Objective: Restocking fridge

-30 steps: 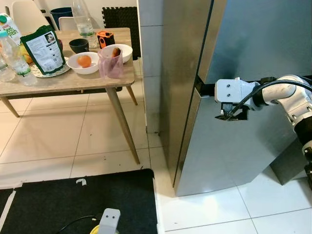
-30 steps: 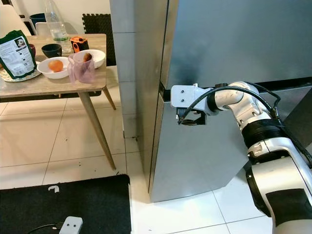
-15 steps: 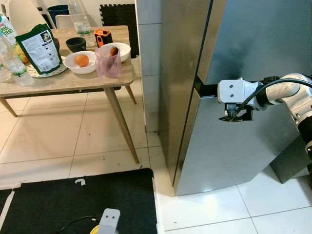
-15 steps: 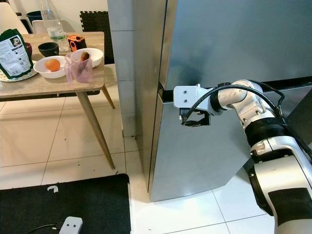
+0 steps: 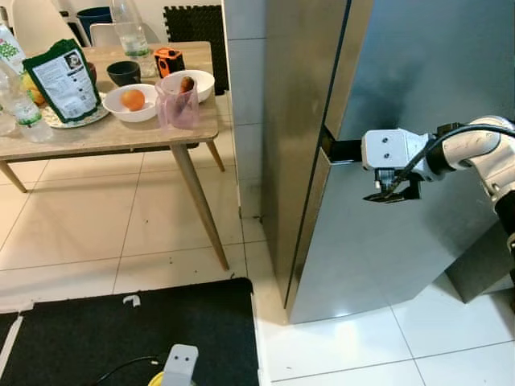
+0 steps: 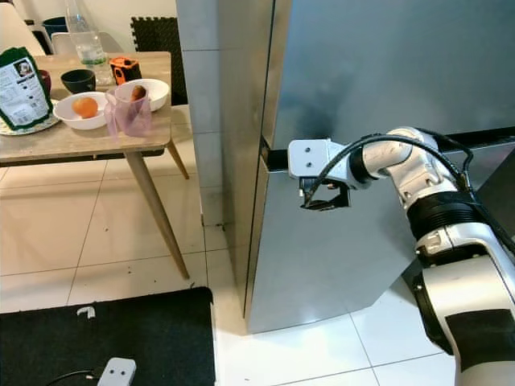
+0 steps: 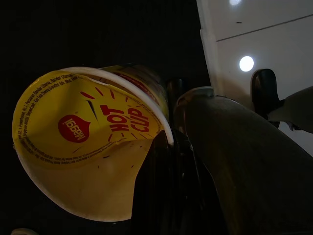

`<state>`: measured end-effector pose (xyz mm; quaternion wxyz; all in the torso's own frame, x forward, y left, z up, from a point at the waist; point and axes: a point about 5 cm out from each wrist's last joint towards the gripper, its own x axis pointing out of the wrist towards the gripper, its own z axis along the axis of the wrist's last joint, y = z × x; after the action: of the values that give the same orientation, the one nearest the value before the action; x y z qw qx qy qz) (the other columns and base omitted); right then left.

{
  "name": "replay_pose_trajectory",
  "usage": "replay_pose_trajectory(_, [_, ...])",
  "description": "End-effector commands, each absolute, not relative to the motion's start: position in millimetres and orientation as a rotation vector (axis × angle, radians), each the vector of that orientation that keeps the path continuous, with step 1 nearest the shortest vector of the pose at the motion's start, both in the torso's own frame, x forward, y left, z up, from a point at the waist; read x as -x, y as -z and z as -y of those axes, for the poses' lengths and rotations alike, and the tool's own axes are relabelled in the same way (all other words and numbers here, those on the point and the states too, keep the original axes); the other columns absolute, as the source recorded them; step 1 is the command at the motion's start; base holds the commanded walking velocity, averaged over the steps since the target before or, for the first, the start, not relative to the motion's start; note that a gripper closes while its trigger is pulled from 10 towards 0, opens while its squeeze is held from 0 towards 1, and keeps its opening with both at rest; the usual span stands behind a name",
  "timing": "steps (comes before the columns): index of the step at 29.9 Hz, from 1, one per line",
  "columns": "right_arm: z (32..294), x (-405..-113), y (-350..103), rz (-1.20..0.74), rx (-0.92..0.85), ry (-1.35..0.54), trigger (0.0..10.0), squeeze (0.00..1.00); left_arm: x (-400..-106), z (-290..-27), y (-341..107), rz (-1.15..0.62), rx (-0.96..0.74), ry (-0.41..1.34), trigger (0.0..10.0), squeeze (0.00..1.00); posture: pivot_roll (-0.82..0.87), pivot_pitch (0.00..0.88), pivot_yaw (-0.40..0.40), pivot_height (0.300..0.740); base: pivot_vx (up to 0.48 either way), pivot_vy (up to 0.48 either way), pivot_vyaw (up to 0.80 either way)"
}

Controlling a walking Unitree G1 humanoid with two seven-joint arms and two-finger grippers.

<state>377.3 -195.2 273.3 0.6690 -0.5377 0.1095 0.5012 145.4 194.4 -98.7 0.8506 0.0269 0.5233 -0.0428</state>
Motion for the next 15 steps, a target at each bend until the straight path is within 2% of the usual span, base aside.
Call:
replay_pose_trajectory(1, [194.0,-369.4,-229.4,-0.455,1.188,-1.300,10.0,0.00,-113.3,-191.8,110.1,-1.220,-0.038,0.091,10.0,0.00,-0.04,0.134,-0.061,0.740,0.000,0.000,0.00])
replay_pose_trajectory(10, [193.8,-366.4,-236.6,-0.434,1.144,-1.338,10.0,0.00,-112.1,-192.1,110.3,-1.222,-0.037,0.089,10.0,0.00,-0.04,0.133,-0.060,0.740,0.000,0.000,0.00])
replay_pose_trajectory(15, [179.9,-350.8,-264.8,-0.237,0.917,-1.511,10.0,0.00,-113.0,-191.2,110.2,-1.220,-0.034,0.091,10.0,0.00,-0.04,0.131,-0.062,0.740,0.000,0.000,0.00])
